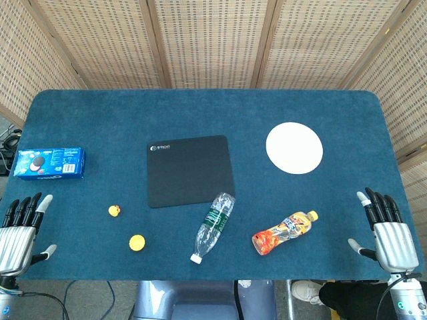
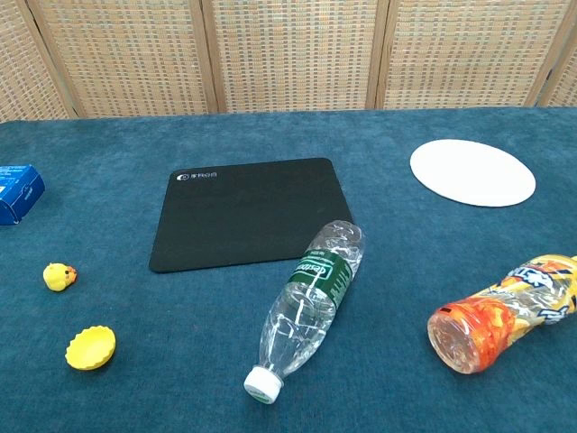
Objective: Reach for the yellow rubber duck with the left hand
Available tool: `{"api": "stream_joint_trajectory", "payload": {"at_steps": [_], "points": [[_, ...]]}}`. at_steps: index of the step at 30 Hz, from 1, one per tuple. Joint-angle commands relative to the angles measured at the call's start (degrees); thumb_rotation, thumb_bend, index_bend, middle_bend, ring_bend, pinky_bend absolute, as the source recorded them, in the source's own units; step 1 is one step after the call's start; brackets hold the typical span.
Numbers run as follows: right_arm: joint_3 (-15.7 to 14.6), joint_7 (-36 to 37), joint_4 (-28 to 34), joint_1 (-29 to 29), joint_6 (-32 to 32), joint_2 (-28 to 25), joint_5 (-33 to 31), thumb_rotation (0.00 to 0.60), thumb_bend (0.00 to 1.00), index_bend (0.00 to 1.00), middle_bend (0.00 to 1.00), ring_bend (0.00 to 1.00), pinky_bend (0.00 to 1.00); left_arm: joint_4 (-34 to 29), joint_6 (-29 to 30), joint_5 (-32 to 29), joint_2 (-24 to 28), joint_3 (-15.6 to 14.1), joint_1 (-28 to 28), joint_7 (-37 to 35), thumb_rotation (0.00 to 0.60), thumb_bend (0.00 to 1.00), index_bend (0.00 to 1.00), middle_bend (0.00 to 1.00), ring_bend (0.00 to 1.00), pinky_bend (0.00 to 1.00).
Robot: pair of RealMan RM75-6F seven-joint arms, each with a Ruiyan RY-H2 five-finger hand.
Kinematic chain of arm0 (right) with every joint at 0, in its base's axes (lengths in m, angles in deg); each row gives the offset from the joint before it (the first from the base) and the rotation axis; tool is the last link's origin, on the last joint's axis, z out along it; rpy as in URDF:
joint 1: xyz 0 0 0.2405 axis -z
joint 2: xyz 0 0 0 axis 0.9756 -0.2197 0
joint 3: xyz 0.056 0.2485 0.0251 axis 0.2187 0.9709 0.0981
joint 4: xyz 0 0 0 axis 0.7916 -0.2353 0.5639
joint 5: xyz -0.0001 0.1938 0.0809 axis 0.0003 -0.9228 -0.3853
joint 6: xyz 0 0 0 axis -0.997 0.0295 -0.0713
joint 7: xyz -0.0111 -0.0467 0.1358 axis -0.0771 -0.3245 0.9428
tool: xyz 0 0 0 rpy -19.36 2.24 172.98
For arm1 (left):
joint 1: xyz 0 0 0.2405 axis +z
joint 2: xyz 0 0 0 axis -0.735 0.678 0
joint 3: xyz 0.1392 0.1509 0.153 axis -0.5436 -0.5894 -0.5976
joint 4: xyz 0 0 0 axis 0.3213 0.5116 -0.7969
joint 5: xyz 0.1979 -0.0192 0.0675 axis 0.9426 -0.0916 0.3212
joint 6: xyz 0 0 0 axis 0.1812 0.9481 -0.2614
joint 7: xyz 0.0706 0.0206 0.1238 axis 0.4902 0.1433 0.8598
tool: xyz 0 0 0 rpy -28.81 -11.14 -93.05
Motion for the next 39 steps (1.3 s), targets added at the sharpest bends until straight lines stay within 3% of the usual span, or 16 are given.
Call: {"api": "stream_joint_trajectory", "payload": {"at_steps": [1,26,33,39], "points": [[-0.07,0.10,0.00,0.07,0.12,-0.07,0.12,0.600,0.00,0.02,0.00,0.00,0.02,-0.02,0.10,0.05,-0.01,-0.02,0.05,0.04,0.600,0.16,0.00,0.00,0.00,0.00],[-0.06,0.30,0.31,-0.03,-0.98,-0.27,-0.87,0.600,0.00,0.02,0.00,0.00,0.02,1.59,-0.30,0.64,-0.73,0.69,-0.70,-3.97,0.600,0.16,0.00,0.00,0.00,0.00],[-0.24,0.16,0.64,0.12,-0.91,-0.48,-0.77,0.600,0.00,0.02,0.00,0.00,0.02,3.56,-3.73,0.17,-0.74,1.46,-3.04,-7.65,0.600,0.17,0.00,0.00,0.00,0.00],[-0.29,-0.15,1.16,0.24,-0.79,-0.66,-0.72,0.600,0.00,0.02,0.00,0.00,0.02,6.83,-10.99,-2.28,-0.96,2.81,-7.49,-10.21,0.600,0.18,0.04,0.00,0.00,0.00]]}}
